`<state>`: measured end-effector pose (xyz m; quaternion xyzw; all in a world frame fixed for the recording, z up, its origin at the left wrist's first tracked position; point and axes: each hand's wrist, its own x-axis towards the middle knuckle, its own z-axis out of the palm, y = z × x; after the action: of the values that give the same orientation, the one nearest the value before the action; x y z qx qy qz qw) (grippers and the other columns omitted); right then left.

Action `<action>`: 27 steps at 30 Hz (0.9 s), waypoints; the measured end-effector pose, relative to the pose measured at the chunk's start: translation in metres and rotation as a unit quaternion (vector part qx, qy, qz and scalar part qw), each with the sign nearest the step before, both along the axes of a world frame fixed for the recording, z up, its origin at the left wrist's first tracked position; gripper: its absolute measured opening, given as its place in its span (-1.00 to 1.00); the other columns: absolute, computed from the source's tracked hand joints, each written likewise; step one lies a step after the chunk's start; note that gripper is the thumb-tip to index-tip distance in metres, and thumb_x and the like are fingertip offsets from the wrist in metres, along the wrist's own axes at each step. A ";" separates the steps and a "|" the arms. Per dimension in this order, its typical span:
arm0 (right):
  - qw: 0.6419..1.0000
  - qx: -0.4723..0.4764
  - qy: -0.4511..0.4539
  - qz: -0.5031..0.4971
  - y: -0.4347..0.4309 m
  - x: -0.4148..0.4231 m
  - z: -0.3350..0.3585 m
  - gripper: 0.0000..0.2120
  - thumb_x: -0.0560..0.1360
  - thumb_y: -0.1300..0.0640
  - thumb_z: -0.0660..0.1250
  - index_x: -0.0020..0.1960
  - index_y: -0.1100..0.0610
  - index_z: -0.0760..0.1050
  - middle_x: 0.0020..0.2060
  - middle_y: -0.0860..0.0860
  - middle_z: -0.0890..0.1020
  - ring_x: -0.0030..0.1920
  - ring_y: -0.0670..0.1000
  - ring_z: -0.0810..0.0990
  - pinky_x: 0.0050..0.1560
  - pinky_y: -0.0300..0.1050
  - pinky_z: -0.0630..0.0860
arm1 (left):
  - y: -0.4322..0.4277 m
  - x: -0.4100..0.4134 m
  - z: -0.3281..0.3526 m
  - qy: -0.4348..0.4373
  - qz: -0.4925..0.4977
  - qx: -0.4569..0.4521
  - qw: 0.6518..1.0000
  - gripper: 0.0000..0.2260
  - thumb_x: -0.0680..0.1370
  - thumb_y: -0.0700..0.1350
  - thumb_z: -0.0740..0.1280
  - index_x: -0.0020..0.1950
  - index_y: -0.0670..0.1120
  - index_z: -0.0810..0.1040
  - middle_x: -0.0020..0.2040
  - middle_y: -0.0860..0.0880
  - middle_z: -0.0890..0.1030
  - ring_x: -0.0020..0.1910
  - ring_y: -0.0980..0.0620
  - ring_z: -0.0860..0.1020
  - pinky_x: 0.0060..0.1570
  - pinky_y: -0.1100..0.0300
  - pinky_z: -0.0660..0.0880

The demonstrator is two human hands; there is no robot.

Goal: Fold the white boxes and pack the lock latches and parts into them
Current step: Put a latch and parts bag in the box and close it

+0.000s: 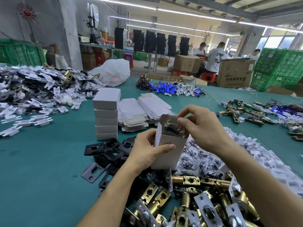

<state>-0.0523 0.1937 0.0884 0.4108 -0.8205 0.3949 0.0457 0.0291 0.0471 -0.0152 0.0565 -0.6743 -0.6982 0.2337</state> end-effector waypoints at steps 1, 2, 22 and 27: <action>1.000 0.006 0.022 -0.002 -0.002 0.001 -0.002 -0.90 0.57 0.21 0.33 -0.07 0.02 0.51 -0.34 0.02 0.67 -0.33 0.06 0.63 -0.17 0.05 0.59 | 0.001 0.000 0.000 -0.003 0.007 -0.007 1.000 -0.60 0.29 -0.12 0.64 0.07 -0.10 0.65 -0.04 -0.02 0.74 -0.02 0.02 0.70 -0.06 0.19 0.62; 0.999 0.012 0.042 -0.002 -0.004 0.003 -0.004 -0.87 0.57 0.21 0.32 -0.02 -0.02 0.51 -0.34 -0.01 0.66 -0.31 0.05 0.62 -0.18 0.04 0.58 | 0.002 -0.001 0.001 -0.008 0.018 -0.018 1.000 -0.62 0.29 -0.13 0.66 0.05 -0.09 0.65 -0.05 -0.02 0.74 -0.02 -0.01 0.70 -0.02 0.10 0.64; 0.966 0.254 0.005 0.058 0.006 -0.012 0.004 -0.80 0.52 0.04 0.43 0.13 -0.02 0.67 -0.04 -0.13 0.71 -0.07 -0.15 0.61 -0.10 -0.28 0.48 | 0.007 -0.002 -0.002 -0.049 0.011 -0.120 0.991 -0.66 0.29 -0.06 0.61 0.02 -0.05 0.65 -0.09 0.00 0.73 -0.03 -0.07 0.68 0.08 -0.15 0.59; 0.976 0.204 -0.053 0.062 0.003 -0.012 0.000 -0.85 0.57 0.08 0.35 0.03 0.04 0.70 -0.08 -0.10 0.72 -0.04 -0.05 0.64 0.03 -0.04 0.53 | 0.006 -0.004 -0.002 -0.050 0.014 -0.117 0.992 -0.64 0.26 -0.01 0.59 0.01 -0.02 0.65 -0.10 0.02 0.73 -0.04 -0.05 0.68 0.07 -0.13 0.60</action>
<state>-0.0638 0.1970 0.0888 0.4402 -0.8577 0.2430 -0.1076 0.0255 0.0531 -0.0170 0.0730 -0.7617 -0.6072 0.2142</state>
